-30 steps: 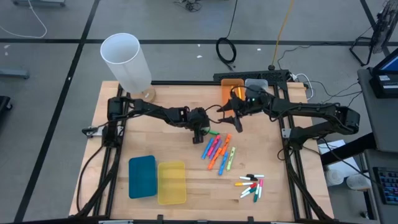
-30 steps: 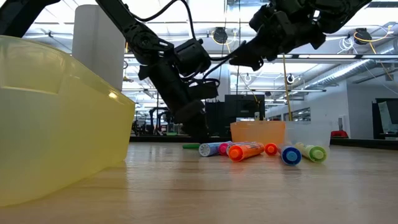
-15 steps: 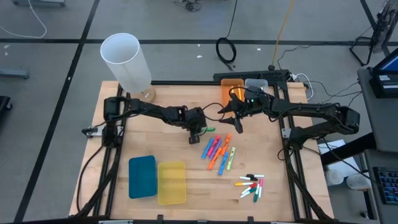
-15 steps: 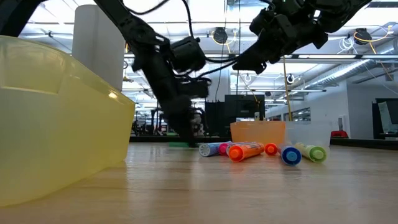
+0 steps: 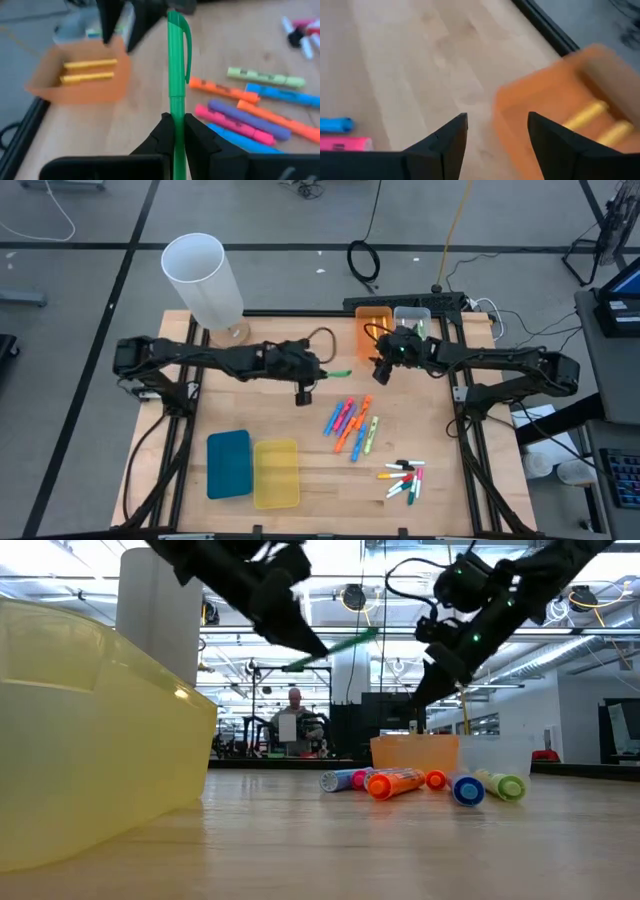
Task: Pick & Place Markers
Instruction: Put the green pen into the orange bin
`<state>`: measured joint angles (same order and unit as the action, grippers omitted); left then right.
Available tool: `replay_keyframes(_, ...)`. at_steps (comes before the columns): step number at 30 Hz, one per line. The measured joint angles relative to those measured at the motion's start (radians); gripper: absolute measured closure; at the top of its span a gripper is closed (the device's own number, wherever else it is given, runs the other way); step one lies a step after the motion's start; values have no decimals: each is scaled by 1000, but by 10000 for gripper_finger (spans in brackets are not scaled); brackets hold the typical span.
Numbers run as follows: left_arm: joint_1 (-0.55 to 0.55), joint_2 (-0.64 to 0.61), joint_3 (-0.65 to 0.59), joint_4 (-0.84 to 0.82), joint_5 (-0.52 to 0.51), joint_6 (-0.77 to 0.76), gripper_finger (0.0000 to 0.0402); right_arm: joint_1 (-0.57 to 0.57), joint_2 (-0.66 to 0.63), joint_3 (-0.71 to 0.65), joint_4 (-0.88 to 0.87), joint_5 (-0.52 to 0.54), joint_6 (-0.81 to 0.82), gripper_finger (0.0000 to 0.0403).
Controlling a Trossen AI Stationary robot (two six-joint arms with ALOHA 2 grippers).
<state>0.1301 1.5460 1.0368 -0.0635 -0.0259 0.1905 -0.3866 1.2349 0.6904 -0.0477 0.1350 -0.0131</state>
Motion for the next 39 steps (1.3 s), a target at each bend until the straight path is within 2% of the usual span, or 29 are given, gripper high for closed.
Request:
replay_keyframes(4,40,-64,-128,260,109,-4,379,5,0,-108,299,-120,-29,207)
replay_keyframes(8,76,-73,-251,541,241,-44,379,29,2,-207,693,-287,-23,207)
replay_keyframes(11,89,-76,-304,683,277,-71,379,77,28,-253,955,-295,-27,207)
replay_keyframes(14,91,-73,-326,715,281,-81,379,126,60,-256,1093,-294,-42,206)
replay_keyframes(21,90,-74,-325,719,288,-84,379,180,178,-137,1099,-297,-105,199)
replay_keyframes(31,90,-74,-324,715,291,-83,382,187,298,-2,1101,-324,-36,133)
replay_keyframes(35,84,-74,-324,717,291,-79,382,192,303,24,1090,-323,-49,141)
replay_keyframes(39,84,-74,-324,716,291,-78,400,192,302,25,1098,-324,-56,179)
